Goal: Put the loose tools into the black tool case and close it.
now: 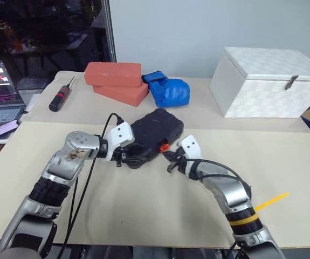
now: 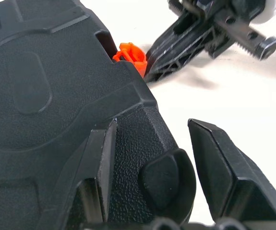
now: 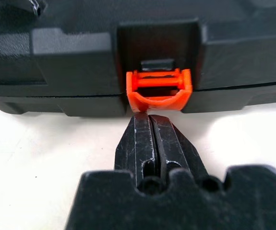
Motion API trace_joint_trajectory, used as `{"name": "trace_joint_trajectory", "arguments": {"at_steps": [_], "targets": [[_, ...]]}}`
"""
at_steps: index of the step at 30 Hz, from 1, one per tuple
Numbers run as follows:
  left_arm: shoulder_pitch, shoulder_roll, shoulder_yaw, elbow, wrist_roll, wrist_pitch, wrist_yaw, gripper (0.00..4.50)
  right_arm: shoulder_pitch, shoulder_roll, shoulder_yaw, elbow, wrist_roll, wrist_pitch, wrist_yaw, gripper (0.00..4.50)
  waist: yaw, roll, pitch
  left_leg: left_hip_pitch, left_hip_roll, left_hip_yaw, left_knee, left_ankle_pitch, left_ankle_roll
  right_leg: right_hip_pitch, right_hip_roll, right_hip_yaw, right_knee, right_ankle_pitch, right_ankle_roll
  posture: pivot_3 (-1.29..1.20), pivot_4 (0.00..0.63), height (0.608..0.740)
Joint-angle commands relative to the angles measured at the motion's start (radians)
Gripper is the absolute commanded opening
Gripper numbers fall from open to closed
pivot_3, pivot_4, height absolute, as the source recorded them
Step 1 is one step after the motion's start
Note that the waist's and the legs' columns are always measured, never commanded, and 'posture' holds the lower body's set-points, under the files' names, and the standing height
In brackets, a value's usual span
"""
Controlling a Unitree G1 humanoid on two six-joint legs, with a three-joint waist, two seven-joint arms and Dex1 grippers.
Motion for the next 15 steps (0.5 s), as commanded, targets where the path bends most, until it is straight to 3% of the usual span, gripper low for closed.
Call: {"name": "trace_joint_trajectory", "arguments": {"at_steps": [1,15], "targets": [[0.03,0.002,-0.053,0.034,0.044,0.054,0.005,2.52,-0.05,-0.001,-0.015,-0.107,0.003,0.03,-0.007,0.03,0.0,0.0,0.0,0.0,0.0,0.0,0.0,0.0,0.0,0.0,0.0,0.0,0.0,0.0,0.0,0.0,0.15,0.74],[0.061,0.001,-0.059,0.028,0.052,0.066,0.019,2.52,-0.146,0.022,0.007,-0.089,-0.009,0.089,-0.007,0.03,-0.014,0.001,-0.001,0.007,0.0,0.0,0.0,0.0,0.0,0.005,0.0,0.0,0.0,0.0,-0.002,0.0,0.15,0.74]]}}
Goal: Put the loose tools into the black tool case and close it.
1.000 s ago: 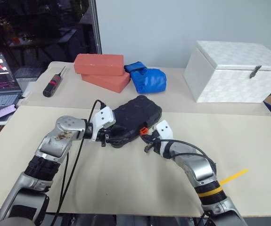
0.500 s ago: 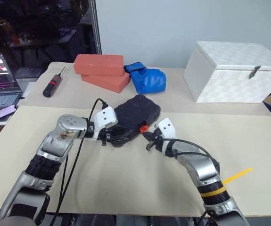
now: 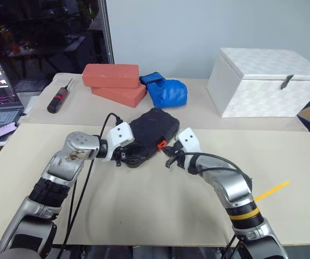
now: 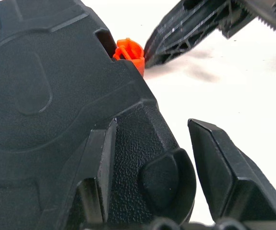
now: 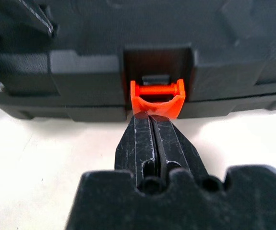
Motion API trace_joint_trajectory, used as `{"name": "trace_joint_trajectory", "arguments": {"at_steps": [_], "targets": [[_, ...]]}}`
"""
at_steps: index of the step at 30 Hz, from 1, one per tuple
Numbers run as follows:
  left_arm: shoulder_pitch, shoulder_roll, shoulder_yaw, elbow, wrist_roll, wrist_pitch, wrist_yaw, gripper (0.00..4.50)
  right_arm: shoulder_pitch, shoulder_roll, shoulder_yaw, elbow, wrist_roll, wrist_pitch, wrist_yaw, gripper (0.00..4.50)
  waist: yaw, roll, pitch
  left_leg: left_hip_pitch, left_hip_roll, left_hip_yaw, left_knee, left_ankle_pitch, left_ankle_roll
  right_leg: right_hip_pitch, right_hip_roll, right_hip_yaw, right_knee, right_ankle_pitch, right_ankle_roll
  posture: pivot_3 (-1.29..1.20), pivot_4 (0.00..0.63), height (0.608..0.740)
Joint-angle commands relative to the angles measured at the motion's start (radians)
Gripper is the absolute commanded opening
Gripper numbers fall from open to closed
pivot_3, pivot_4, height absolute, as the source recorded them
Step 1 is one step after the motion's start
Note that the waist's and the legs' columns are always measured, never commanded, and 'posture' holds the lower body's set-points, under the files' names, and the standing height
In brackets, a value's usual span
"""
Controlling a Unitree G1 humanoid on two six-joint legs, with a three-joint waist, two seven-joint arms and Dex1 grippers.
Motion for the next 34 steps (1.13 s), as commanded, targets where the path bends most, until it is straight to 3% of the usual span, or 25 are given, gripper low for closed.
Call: {"name": "trace_joint_trajectory", "arguments": {"at_steps": [1,8,11,13,14,17,20,24,26,29,34], "targets": [[0.055,0.0,-0.06,0.034,0.03,0.049,-0.012,2.52,-0.073,0.022,-0.001,-0.039,-0.002,-0.021,0.0,0.03,-0.003,0.001,0.0,0.001,0.0,0.0,0.0,0.0,0.0,0.001,0.0,0.0,0.0,0.0,0.0,0.0,0.15,0.74],[0.087,-0.008,-0.042,0.013,0.023,0.042,-0.001,2.52,-0.102,0.036,0.025,0.051,-0.028,-0.104,0.024,0.03,-0.003,0.002,-0.002,0.006,0.0,0.0,-0.003,0.0,0.0,0.007,-0.001,-0.001,-0.005,-0.002,0.0,0.0,0.15,0.74],[0.138,-0.052,0.081,-0.037,-0.071,0.039,0.044,2.52,-0.052,0.002,0.013,-0.019,-0.024,-0.181,0.06,0.03,-0.003,0.002,-0.002,0.005,0.0,0.001,-0.004,0.0,0.0,0.006,-0.002,-0.001,-0.005,-0.003,0.001,0.0,0.15,0.74],[0.202,-0.045,0.185,-0.105,-0.171,0.04,0.014,2.52,0.021,-0.02,-0.07,-0.139,0.074,-0.173,0.11,0.03,-0.002,0.001,-0.002,0.005,0.0,0.001,-0.007,0.0,0.0,0.006,-0.002,-0.001,-0.006,-0.003,0.001,0.0,0.15,0.74],[0.234,-0.04,0.248,-0.149,-0.254,0.084,-0.008,2.52,0.063,-0.046,-0.103,-0.201,0.117,-0.172,0.143,0.3,-0.001,0.001,-0.002,0.005,-0.001,0.0,-0.009,0.0,0.0,0.005,-0.002,-0.001,-0.006,-0.004,0.003,0.0,0.15,0.74],[0.369,0.008,0.399,-0.273,-0.392,0.147,-0.028,3.26,0.224,-0.2,-0.192,-0.383,0.201,-0.147,0.262,1.19,0.002,0.001,-0.002,0.002,-0.001,0.0,-0.015,-0.002,-0.002,0.0,-0.002,-0.001,-0.004,-0.007,0.007,0.0,0.15,0.74],[0.505,0.05,0.499,-0.349,-0.448,0.163,-0.022,4.35,0.358,-0.337,-0.312,-0.482,0.281,-0.123,0.344,2.14,0.004,0.001,-0.001,-0.003,-0.001,0.0,-0.017,-0.003,-0.003,-0.006,-0.002,-0.001,-0.003,-0.009,0.006,0.0,0.15,0.74],[0.661,0.076,0.624,-0.416,-0.491,0.164,0.0,4.5,0.546,-0.486,-0.512,-0.524,0.339,-0.147,0.448,3.6,0.016,0.001,-0.001,-0.003,-0.001,0.0,-0.017,-0.004,-0.003,-0.006,-0.003,-0.001,-0.004,-0.01,0.006,0.0,0.15,0.74],[0.725,0.083,0.664,-0.44,-0.5,0.158,0.005,4.5,0.618,-0.517,-0.592,-0.523,0.354,-0.171,0.48,4.25,0.019,0.0,-0.001,-0.002,-0.001,0.001,-0.016,-0.004,-0.003,-0.006,-0.003,-0.001,-0.004,-0.013,-0.001,0.0,0.15,0.74],[0.813,0.083,0.72,-0.458,-0.479,0.121,0.018,4.5,0.713,-0.522,-0.724,-0.532,0.381,-0.206,0.515,4.44,0.02,0.0,0.0,0.0,-0.001,0.002,-0.016,-0.004,-0.004,-0.005,-0.004,-0.001,-0.005,-0.013,-0.003,0.0,0.15,0.74],[0.861,0.091,0.74,-0.47,-0.51,0.105,0.007,4.5,0.793,-0.52,-0.797,-0.531,0.358,-0.253,0.521,4.44,0.019,-0.001,0.0,0.005,-0.002,0.002,-0.015,-0.009,-0.011,-0.004,-0.006,-0.001,-0.008,-0.012,-0.003,0.0,0.15,0.74]]}}
